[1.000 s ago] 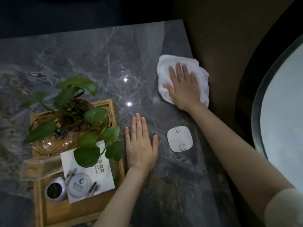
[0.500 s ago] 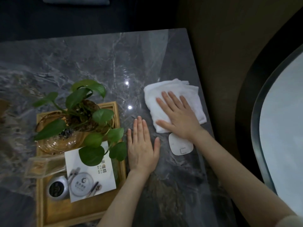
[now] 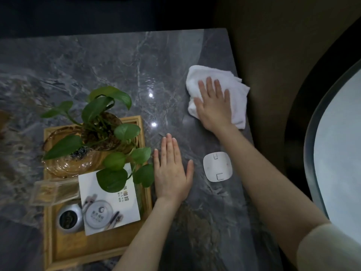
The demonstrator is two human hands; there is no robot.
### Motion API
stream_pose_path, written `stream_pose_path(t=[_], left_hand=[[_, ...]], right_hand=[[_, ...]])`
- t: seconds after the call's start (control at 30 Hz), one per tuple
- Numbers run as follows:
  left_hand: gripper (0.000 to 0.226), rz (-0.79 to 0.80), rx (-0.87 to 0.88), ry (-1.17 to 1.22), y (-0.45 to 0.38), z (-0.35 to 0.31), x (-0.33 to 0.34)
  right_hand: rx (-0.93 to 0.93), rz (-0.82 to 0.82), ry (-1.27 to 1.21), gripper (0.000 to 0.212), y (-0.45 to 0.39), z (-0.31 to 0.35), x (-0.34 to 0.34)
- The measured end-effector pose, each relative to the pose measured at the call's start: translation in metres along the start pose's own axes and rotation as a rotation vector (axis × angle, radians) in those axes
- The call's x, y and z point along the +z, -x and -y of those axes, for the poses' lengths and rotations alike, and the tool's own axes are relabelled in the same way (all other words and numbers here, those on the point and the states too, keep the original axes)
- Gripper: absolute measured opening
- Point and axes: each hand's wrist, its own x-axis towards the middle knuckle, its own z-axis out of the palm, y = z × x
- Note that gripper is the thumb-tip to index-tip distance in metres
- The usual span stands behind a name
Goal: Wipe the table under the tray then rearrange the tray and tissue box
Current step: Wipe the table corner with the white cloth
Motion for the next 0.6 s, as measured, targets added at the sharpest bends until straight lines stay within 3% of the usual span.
stream_pose_path(t=[0.07,0.17,0.43,0.5,0.6], left_hand=[[0.068,-0.01,0.0,-0.005,0.0,0.001,0.001],[0.07,-0.005,0.01,-0.01,0.0,0.002,0.0],[0.08,0.04,0.041,-0.028,0.0,0.005,-0.001],[0.085,0.089,0.049,0.011,0.0,0.007,-0.002],[0.093,0.206,0.056,0.108,-0.004,0.01,-0.012]], right_hand=[[-0.003,-0.041,-0.013,0.051,0.012,0.019,0.007],[-0.149,-0.043,-0.008,0.051,0.044,0.025,0.016],[-0.415,0.082,-0.049,0.045,0.096,-0.03,-0.003],[-0.371,0.096,-0.163,0.042,0.1,-0.038,-0.014],[-0.131,0.104,-0.426,0.034,0.103,-0.035,-0.035]])
